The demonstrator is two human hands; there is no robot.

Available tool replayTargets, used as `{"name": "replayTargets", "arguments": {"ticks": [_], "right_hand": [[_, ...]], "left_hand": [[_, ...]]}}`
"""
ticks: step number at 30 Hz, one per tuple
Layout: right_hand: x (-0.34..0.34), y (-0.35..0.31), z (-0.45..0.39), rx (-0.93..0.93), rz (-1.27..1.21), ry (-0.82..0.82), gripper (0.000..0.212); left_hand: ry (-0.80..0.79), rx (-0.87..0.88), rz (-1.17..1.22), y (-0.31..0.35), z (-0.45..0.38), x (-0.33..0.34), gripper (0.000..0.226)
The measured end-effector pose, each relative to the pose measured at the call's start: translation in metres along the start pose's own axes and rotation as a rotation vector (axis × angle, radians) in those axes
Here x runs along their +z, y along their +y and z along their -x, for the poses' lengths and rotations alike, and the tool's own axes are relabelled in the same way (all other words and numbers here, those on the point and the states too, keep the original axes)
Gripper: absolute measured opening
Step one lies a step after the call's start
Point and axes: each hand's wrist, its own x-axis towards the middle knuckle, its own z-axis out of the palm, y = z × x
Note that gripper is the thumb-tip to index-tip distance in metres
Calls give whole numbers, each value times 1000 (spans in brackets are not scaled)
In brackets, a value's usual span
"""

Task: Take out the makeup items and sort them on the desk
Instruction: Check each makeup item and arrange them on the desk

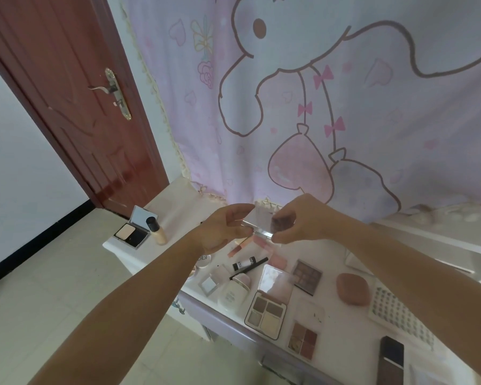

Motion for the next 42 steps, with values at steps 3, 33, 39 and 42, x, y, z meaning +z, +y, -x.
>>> {"name": "replayTargets", "arguments": {"ticks": [3,33,39,42], "right_hand": [[-2,6,-1,47,-100,33,23],[137,162,142,1002,-531,500,51],[145,168,145,1058,-552,339,57],[147,166,141,1089,-650,339,50]], "left_hand": [[-35,19,25,0,2,-1,54],[-241,-374,-558,-159,-8,183,62],[-280,-376,-888,-171,-1,203,47],[-244,-385,-1002,-175,0,210,36]]}}
